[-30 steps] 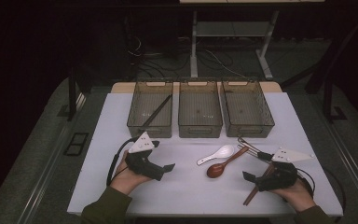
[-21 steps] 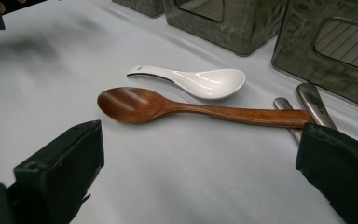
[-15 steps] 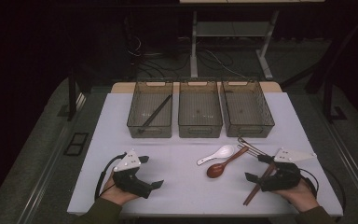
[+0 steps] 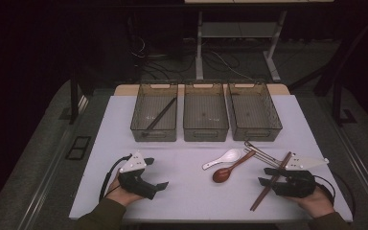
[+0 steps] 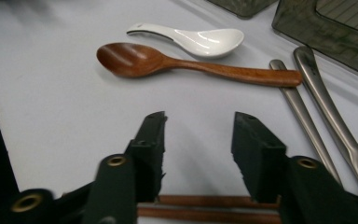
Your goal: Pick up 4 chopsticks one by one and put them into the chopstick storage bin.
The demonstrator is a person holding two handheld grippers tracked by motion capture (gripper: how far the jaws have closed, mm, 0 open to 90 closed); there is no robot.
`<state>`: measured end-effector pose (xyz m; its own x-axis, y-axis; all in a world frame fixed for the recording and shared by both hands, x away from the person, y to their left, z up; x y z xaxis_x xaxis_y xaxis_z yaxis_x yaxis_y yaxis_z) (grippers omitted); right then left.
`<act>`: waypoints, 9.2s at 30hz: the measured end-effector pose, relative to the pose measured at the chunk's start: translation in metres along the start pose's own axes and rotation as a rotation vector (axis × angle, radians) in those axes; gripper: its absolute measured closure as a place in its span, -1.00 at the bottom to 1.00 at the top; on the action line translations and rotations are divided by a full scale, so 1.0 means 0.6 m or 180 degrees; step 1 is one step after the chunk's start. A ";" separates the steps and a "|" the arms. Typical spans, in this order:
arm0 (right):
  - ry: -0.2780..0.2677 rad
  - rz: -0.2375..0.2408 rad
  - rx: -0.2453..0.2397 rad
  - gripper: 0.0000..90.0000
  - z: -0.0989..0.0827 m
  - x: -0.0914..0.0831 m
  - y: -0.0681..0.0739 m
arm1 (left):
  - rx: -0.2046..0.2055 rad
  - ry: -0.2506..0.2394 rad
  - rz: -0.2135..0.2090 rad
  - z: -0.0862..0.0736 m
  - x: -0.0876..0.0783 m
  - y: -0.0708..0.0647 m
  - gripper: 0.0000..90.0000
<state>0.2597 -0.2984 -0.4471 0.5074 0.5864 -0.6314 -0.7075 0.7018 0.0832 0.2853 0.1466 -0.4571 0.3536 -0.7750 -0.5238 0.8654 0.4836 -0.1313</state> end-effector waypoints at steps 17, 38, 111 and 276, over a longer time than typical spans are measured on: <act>0.0380 0.0298 -0.0287 0.99 -0.033 -0.012 0.010 | 0.0022 0.0042 -0.0062 0.000 -0.006 -0.010 -0.99; 0.0583 0.0437 -0.0387 0.99 -0.034 0.007 0.019 | 0.0037 0.0063 -0.0112 0.000 -0.002 -0.015 -0.99; 0.0541 0.0383 -0.0489 1.00 0.016 0.079 0.038 | 0.0035 0.0018 -0.0143 0.002 -0.003 -0.018 -0.99; 0.0821 0.0279 -0.0638 0.69 0.004 0.006 -0.089 | 0.0042 0.0052 -0.0277 0.001 0.003 -0.022 -0.99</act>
<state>0.3005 -0.3328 -0.4522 0.3172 0.5013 -0.8050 -0.8386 0.5446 0.0086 0.2748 0.1386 -0.4556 0.2711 -0.8070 -0.5246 0.8972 0.4093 -0.1660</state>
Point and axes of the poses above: each handheld gripper's, and its own axes: x roughly forward along the jaws, z roughly out of its top, y roughly to its left, the point moved 3 cm from there along x, roughly forward along the jaws, and after that the axes turned 4 degrees about -z, right-handed, at the moved point
